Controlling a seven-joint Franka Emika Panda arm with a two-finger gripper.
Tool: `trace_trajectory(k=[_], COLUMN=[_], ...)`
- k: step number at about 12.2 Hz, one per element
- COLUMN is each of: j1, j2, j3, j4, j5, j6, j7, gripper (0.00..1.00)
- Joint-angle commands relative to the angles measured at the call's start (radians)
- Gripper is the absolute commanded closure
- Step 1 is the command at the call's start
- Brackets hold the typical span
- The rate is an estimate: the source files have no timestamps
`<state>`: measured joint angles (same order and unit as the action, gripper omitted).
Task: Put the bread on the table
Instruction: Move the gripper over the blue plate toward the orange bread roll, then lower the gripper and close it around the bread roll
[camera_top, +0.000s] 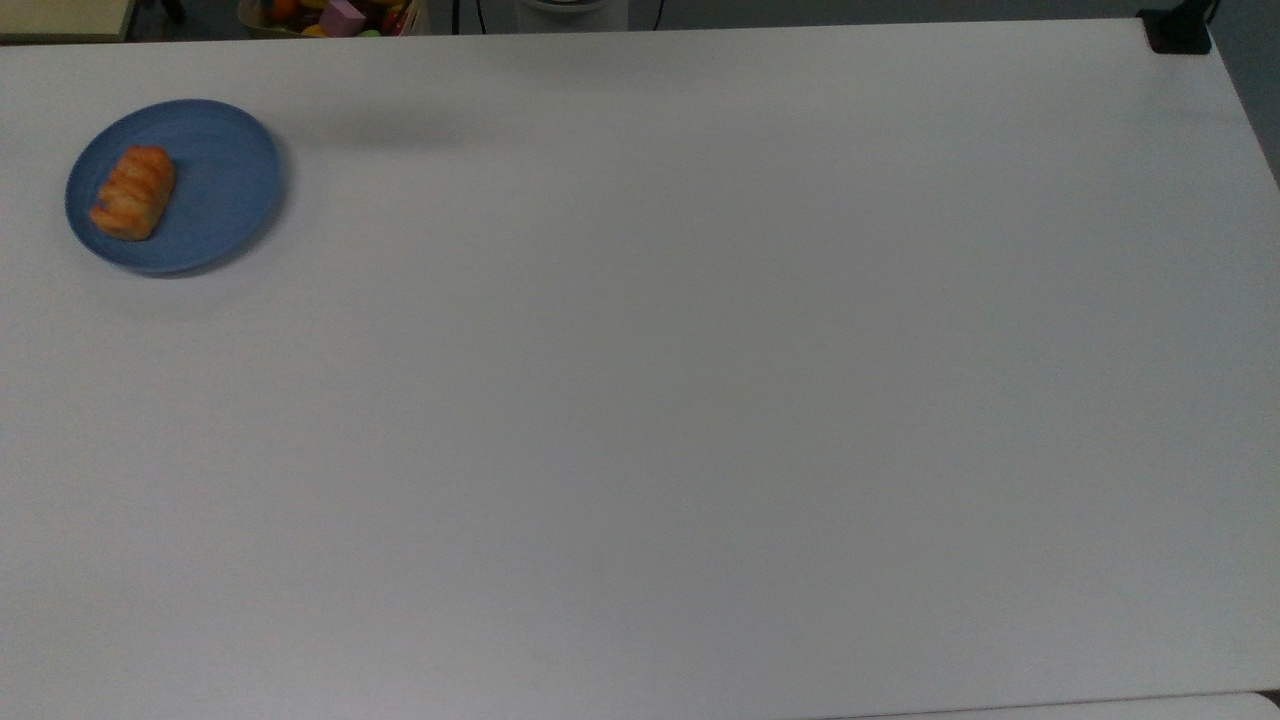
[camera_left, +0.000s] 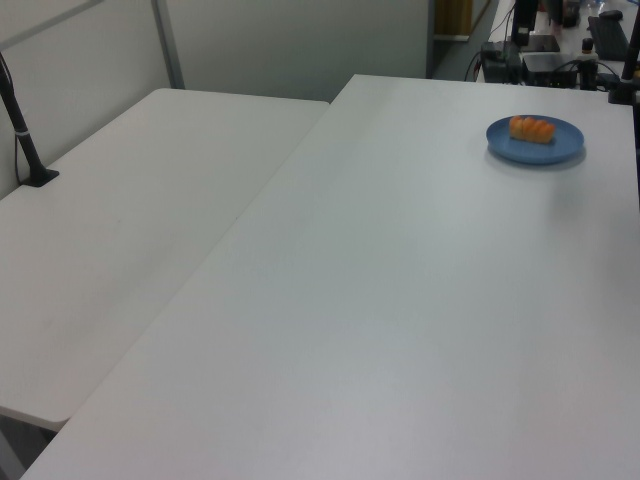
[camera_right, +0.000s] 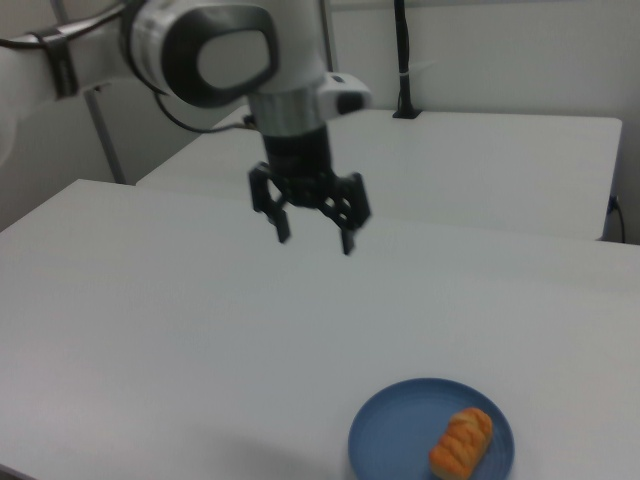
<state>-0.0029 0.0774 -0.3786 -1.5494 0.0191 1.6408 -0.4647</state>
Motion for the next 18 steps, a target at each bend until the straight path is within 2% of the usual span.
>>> trace_trajectory(k=[1,4,7,13,18], j1=[-0.084,-0.181,-0.252,-0.272,-0.267], j2=[0.071,0.157,0.237,0.369,0.404], j3=[-0.049,-0.062,-0.062,-0.057,-0.045], j4=[0.023,0.019,-0.007,-0.066,-0.113], j5=[0.005,0.015,0.039,0.114,0.148], j6=[0.043,0.102,0.247,0.442,0.51], j7=[-0.167,-0.184,-0.186,-0.19,-0.187], gripper=[0.0,0.0,0.0,0.0,0.0])
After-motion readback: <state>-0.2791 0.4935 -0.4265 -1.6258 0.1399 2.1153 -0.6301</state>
